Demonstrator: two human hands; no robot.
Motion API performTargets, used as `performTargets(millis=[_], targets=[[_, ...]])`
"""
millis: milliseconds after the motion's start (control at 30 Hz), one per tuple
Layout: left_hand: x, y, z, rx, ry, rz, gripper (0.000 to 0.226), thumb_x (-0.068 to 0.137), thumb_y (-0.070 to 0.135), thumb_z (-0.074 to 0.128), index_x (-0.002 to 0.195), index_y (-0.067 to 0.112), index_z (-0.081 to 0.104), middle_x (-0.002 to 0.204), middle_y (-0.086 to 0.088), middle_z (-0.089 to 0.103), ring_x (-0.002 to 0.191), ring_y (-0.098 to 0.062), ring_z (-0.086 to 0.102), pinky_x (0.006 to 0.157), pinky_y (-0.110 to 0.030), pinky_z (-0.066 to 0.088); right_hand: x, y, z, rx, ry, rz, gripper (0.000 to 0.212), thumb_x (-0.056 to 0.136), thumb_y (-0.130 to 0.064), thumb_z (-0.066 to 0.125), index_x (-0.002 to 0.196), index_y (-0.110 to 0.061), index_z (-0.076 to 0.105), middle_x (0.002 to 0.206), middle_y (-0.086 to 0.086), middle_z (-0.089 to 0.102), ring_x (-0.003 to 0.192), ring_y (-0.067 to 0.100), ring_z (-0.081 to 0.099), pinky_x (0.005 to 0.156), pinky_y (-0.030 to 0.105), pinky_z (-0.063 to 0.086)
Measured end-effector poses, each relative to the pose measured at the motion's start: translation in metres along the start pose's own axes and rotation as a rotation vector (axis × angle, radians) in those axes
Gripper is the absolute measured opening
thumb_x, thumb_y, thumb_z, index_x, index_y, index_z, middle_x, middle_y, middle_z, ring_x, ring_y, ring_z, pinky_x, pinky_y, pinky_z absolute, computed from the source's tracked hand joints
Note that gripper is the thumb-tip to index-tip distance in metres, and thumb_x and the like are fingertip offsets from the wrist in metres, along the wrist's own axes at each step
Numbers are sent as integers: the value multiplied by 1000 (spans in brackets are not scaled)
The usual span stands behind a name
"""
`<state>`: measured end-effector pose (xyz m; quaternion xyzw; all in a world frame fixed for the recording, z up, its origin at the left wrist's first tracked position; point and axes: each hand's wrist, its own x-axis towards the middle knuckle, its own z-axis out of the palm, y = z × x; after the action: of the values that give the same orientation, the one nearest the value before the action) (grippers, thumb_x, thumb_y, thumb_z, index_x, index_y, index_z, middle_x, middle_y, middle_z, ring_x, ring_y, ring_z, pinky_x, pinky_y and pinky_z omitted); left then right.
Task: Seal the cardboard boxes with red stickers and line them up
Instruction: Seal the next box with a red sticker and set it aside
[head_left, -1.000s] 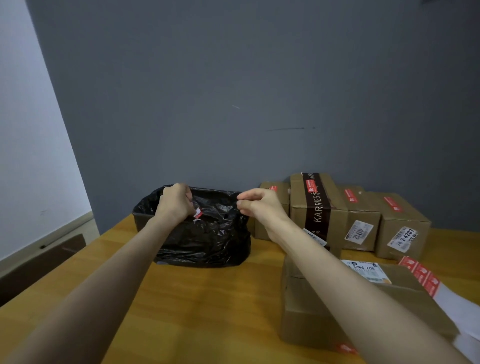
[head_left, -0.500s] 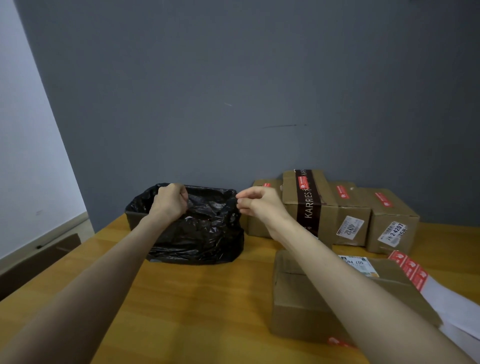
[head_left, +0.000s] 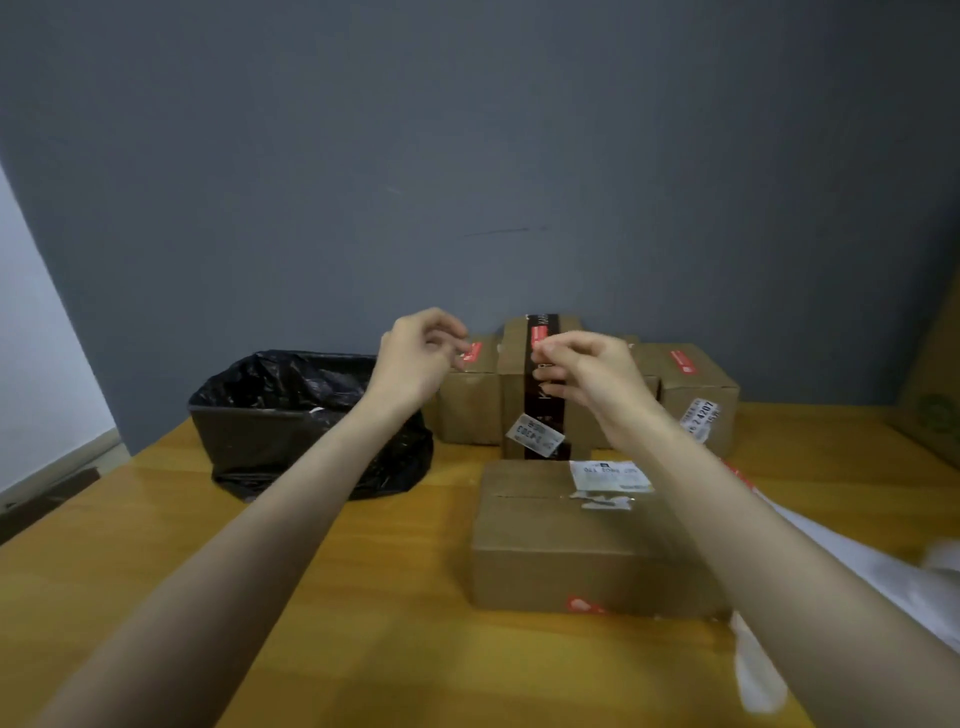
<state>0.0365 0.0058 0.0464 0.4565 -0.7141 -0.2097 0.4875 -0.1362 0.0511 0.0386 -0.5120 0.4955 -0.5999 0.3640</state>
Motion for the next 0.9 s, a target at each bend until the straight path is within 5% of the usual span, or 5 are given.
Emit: performTargets(millis=[233,367,467,633,900], targets=[[-40,50,92,-168,-317,50,34,86,-7,51,67,20,60,70,2,64,70,-15,64,68,-21,52,-27,11,-97,-37,260,-21,11,91,-4,54,88,-6,65,78,3,63,67,11,59,59,16,52],[-66,76,140,-119,-484,146,3,84,12,67,86,11,69,82,1,65,76,-8,62,80,-20,49,-38,39,-149,-71,422,54,22,88,3,56,75,-14,61,75,4,60,63,11,55,50,11,47],[-80,82,161,158,-769,331,46,76,39,74,113,14,63,111,2,64,106,-12,56,95,-25,42,-46,68,-177,-202,481,159,18,86,8,54,86,-8,62,86,11,62,75,22,55,59,18,44],[-85,76,174,510,-914,535,51,66,53,75,106,23,64,109,5,64,104,-14,50,86,-28,30,-56,110,-194,-585,244,287,47,83,-3,66,126,-2,49,132,15,51,123,28,47,99,32,37],[-77,76,167,697,-925,469,42,81,22,69,122,24,58,116,-1,59,117,-22,41,93,-29,30,-54,117,-191,-896,79,294,85,79,-42,69,144,-12,23,146,12,33,137,29,26,111,44,27]])
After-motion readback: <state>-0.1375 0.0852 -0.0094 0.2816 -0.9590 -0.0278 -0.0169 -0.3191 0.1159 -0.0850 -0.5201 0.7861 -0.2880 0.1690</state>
